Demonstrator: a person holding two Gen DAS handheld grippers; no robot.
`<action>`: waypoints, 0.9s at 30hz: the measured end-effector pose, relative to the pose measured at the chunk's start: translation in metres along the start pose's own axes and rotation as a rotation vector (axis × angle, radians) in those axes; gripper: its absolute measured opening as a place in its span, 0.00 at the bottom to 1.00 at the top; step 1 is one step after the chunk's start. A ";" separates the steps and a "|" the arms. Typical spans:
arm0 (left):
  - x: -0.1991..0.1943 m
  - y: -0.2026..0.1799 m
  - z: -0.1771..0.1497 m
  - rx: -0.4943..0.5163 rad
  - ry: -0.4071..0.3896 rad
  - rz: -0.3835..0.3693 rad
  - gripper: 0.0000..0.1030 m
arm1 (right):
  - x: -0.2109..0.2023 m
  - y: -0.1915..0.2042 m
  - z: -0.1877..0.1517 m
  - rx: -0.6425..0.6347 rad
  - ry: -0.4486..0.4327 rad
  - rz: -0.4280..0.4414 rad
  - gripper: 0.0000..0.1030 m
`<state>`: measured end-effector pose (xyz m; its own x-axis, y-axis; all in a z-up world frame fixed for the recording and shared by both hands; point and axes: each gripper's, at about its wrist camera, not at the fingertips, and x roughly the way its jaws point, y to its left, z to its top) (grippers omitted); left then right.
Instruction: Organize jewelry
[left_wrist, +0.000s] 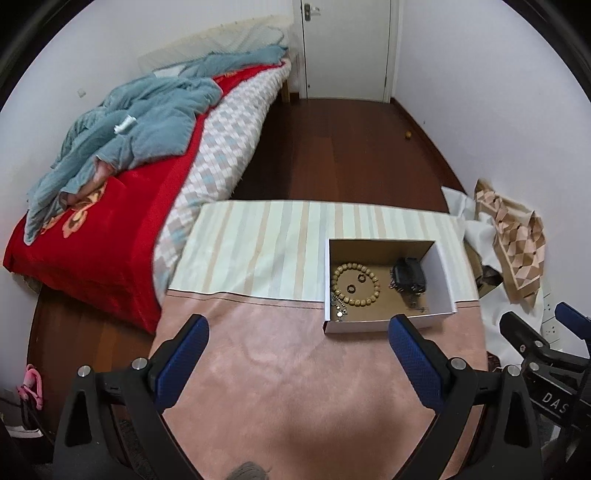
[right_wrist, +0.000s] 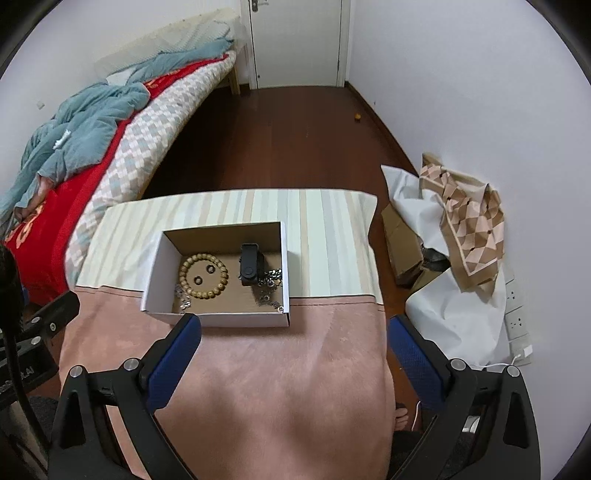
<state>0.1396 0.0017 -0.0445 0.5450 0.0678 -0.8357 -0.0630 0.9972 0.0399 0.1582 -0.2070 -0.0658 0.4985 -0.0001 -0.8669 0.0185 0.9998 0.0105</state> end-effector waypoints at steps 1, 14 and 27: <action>-0.010 0.001 -0.001 -0.003 -0.014 -0.002 0.97 | -0.009 0.001 -0.001 -0.002 -0.011 0.000 0.99; -0.108 0.010 -0.026 -0.027 -0.127 -0.047 0.97 | -0.132 0.004 -0.027 -0.013 -0.154 0.010 0.99; -0.148 0.012 -0.040 -0.032 -0.158 -0.049 0.97 | -0.214 0.007 -0.051 -0.030 -0.241 -0.005 1.00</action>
<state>0.0245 0.0026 0.0576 0.6726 0.0251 -0.7396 -0.0576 0.9982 -0.0185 0.0076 -0.1988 0.0944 0.6910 -0.0066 -0.7229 -0.0026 0.9999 -0.0117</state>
